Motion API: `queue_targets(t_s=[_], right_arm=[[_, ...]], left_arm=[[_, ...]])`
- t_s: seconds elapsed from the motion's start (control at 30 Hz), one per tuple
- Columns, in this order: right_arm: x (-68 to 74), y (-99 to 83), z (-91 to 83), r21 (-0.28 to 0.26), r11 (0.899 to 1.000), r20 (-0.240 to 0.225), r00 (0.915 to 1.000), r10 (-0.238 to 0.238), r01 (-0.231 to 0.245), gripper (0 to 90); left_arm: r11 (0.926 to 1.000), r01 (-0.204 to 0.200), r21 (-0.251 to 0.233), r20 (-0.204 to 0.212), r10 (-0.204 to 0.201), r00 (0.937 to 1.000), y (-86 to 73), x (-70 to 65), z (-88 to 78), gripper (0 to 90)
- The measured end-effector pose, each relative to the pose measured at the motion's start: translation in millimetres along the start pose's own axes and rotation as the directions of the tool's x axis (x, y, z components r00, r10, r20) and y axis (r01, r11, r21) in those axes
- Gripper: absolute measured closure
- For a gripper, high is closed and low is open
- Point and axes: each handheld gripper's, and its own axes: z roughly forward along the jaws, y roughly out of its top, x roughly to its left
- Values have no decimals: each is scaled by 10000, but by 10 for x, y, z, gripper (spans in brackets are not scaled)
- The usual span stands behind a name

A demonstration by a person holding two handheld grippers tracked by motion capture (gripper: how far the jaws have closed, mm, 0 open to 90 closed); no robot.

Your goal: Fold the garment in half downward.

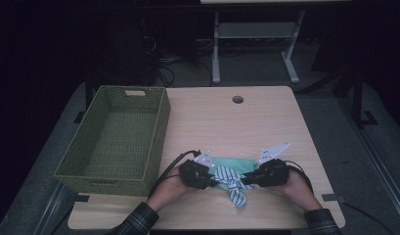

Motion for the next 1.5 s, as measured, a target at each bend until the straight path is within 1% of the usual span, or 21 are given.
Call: queue_targets(t_s=[0.13,0.2,0.27,0.33,0.37,0.53,0.6,0.63,0.67,0.73,0.77,0.87,0.9,1.0,1.1,1.13,1.2,1.27,1.4,1.43,1.5], right_arm=[[39,42,-70,-252,9993,311,9991,-272,280,837],[45,83,-129,-563,9973,562,9975,-439,471,837],[52,136,-190,-870,9933,1029,9924,-676,767,836],[55,193,-238,-1107,9878,1567,9834,-911,1092,836],[54,221,-255,-1179,9850,1834,9776,-1031,1260,836],[3,317,-277,-1403,9712,2912,9456,-1453,1925,836],[-7,329,-255,-1337,9672,3119,9356,-1657,2159,836],[0,323,-238,-1178,9666,3260,9283,-1788,2276,835],[3,306,-214,-1066,9616,3331,9204,-2049,2527,835],[42,262,-160,-881,9631,3312,9194,-2123,2541,834],[53,238,-133,-780,9602,3308,9156,-2288,2681,831],[117,186,-56,-578,9609,3192,9170,-2393,2709,829],[136,174,-39,-468,9571,3221,9113,-2565,2859,828],[196,150,-19,-345,9536,3286,9045,-2718,2990,820],[227,117,-24,-463,9560,3108,9137,-2619,2898,756],[242,101,-27,-522,9594,2954,9220,-2502,2771,746],[266,67,-38,-566,9615,2681,9318,-2447,2688,717],[294,34,-47,-692,9694,2390,9473,-2133,2357,713],[316,-39,-62,-700,9778,1946,9641,-1806,1973,700],[326,-59,-62,-740,9814,1842,9696,-1614,1774,689],[322,-90,-79,-750,9850,1646,9761,-1417,1556,659]], left_arm=[[9988,-374,-330,-522,357,9980,71,-19,-106,812],[9963,-546,-665,-937,483,9944,127,-16,-176,812],[9933,-791,-847,-1361,671,9884,189,8,-240,811],[9895,-1039,-1003,-1787,848,9802,249,30,-277,811],[9885,-1048,-1088,-1874,832,9787,276,49,-286,811],[9816,-1415,-1283,-2620,1041,9594,361,153,-320,810],[9810,-1497,-1237,-2700,1119,9564,345,169,-294,809],[9786,-1732,-1108,-2847,1358,9490,319,160,-269,807],[9779,-1834,-1005,-2913,1473,9452,287,145,-240,807],[9758,-2037,-801,-2920,1724,9408,221,117,-199,802],[9754,-2103,-659,-2917,1828,9389,193,103,-184,799],[9771,-2081,-437,-2806,1879,9413,128,66,-158,785],[9764,-2121,-399,-2822,1926,9398,110,52,-153,783],[9759,-2155,-346,-2783,1977,9399,64,18,-159,765],[9789,-1987,-475,-2438,1816,9527,11,-10,-176,720],[9797,-1942,-493,-2288,1782,9570,-10,-20,-180,710],[9832,-1726,-596,-1985,1578,9673,-48,-43,-175,691],[9860,-1546,-626,-1647,1426,9760,-78,-57,-164,672],[9899,-1293,-587,-1018,1230,9872,-114,-67,-149,628],[9923,-981,-756,-831,918,9923,-119,-79,-141,601],[9921,-914,-855,-694,855,9939,-110,-82,-176,555]])
